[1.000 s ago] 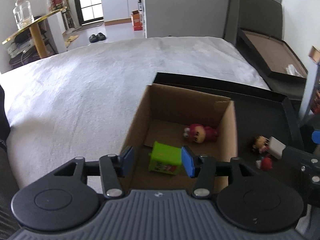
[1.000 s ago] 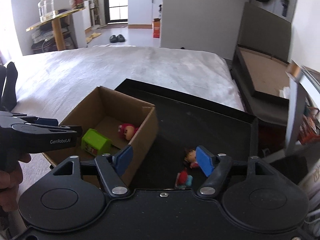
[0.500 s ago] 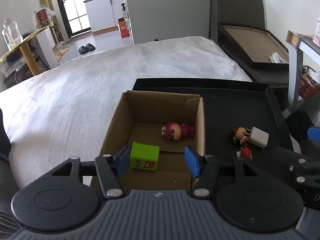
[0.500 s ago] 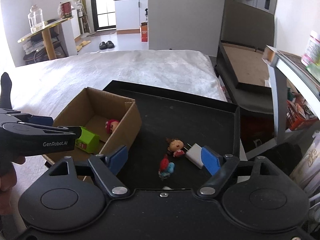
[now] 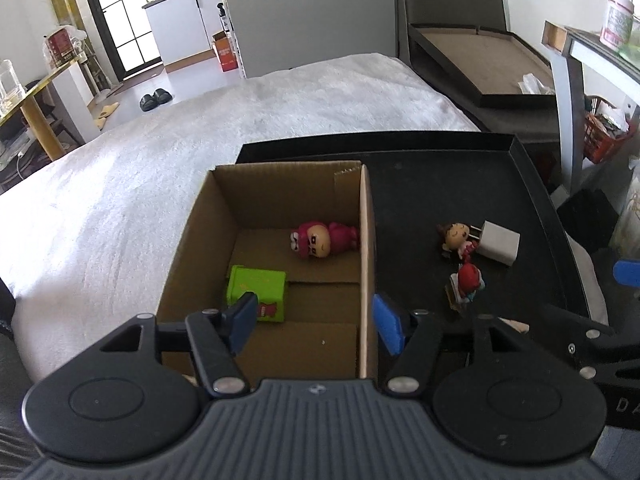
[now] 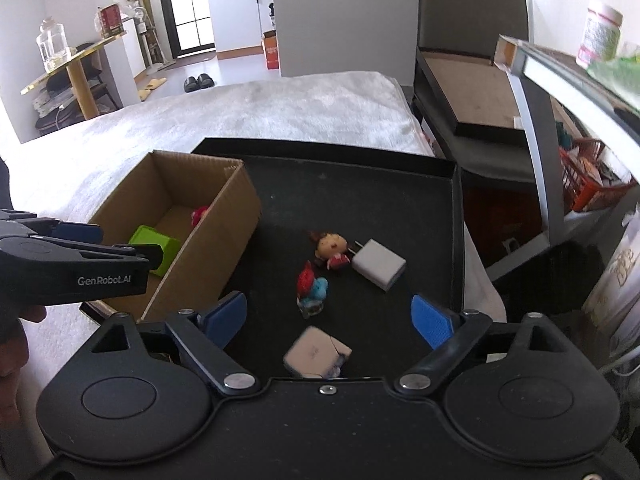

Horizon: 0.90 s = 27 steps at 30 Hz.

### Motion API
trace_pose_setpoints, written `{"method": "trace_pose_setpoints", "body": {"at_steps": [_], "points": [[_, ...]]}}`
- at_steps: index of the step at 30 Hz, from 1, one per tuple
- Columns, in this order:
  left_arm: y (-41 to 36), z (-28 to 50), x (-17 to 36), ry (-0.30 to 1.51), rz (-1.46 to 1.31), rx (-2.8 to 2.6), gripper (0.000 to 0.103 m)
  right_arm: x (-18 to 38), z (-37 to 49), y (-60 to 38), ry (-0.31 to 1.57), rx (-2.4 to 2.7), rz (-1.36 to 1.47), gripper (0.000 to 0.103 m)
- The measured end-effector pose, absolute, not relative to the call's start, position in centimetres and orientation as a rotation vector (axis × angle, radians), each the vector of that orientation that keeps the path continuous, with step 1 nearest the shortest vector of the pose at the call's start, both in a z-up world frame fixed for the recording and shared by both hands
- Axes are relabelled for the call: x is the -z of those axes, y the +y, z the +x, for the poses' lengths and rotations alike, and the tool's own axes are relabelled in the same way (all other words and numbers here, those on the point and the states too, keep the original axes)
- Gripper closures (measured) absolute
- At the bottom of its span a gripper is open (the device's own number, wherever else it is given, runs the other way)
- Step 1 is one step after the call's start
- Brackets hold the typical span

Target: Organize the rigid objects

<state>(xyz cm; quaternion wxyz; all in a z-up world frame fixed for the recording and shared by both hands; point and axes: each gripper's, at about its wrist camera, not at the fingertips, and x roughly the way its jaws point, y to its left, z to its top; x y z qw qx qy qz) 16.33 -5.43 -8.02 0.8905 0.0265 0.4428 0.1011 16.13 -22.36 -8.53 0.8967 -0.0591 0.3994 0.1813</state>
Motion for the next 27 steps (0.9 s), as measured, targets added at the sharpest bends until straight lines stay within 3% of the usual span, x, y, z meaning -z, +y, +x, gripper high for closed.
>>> {"method": "trace_pose_setpoints", "body": {"at_steps": [24,27], "points": [[-4.9,17.3,11.3,0.973,0.011,-0.160,0.040,15.1,17.4,-21.3,1.008,-0.368,-0.093,0.025],[-5.0,17.3,11.3,0.958,0.003,-0.148,0.040,15.6,17.7,-21.2,1.017,-0.368,-0.089,0.032]]}}
